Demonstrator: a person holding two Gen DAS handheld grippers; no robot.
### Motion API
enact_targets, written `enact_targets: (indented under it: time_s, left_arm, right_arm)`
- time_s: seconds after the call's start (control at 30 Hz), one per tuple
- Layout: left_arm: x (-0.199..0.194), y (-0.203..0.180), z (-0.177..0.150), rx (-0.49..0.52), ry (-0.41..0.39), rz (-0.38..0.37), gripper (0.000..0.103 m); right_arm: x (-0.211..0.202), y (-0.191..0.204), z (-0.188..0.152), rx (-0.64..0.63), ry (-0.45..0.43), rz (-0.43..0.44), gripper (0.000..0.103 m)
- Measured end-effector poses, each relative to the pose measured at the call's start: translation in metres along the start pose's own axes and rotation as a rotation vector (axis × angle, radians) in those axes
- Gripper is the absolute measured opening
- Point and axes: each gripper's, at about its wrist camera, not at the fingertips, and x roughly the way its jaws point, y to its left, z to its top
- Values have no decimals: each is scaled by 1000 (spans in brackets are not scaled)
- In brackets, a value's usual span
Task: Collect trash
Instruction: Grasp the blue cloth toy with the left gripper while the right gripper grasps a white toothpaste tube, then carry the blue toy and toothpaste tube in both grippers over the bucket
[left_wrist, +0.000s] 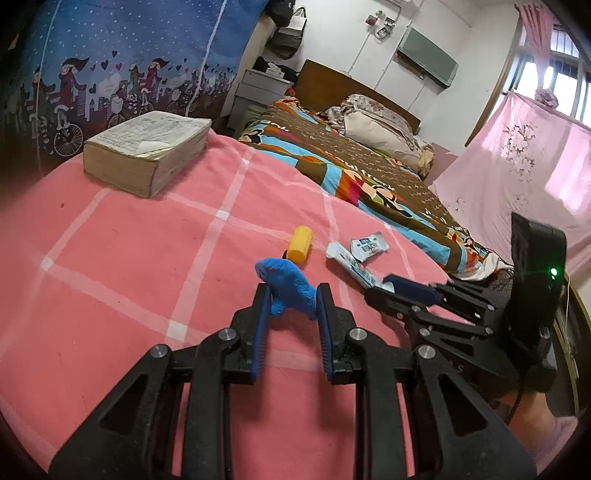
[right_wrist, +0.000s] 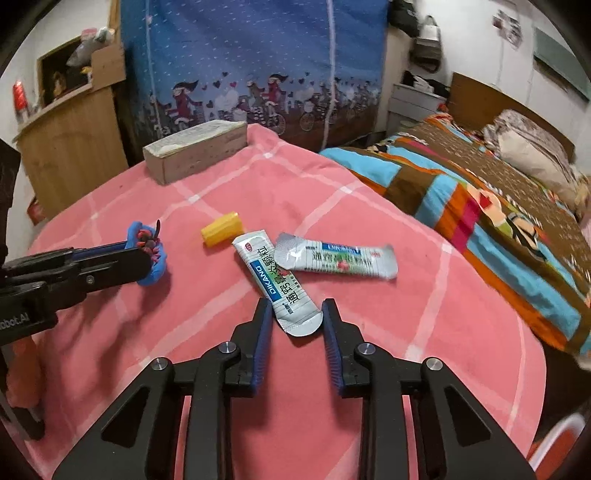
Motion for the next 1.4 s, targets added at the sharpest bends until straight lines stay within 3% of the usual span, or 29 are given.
enact_targets:
  time_s: [0.13,0.37,0.8,0.97,1.23,1.4]
  left_arm:
    - [-5,-10,-4,49,-16,-9,28]
    - [-19,-30,-13,143,-94,-8,28]
    - [-67,-78,-35,354,-380,-7,28]
    - [-74,-94,-37,357,-423,-31,28]
    - [-75,-139,-40,403,-466,-76,28]
    - [-74,-178,-50,483,-496,-122,28]
  right_arm:
    - [-18,2,-20,63,-30,-14,25]
    - [-52,5,-56,153,-161,-39,25]
    - [-127,-4,-92,235,-585,-82,25]
    - [-150,-17,-104,302,-685,-95,25]
    - [-192,-37,-126,328,-797,-220,25]
    - [-218,-53,-146,352,-851,-293,25]
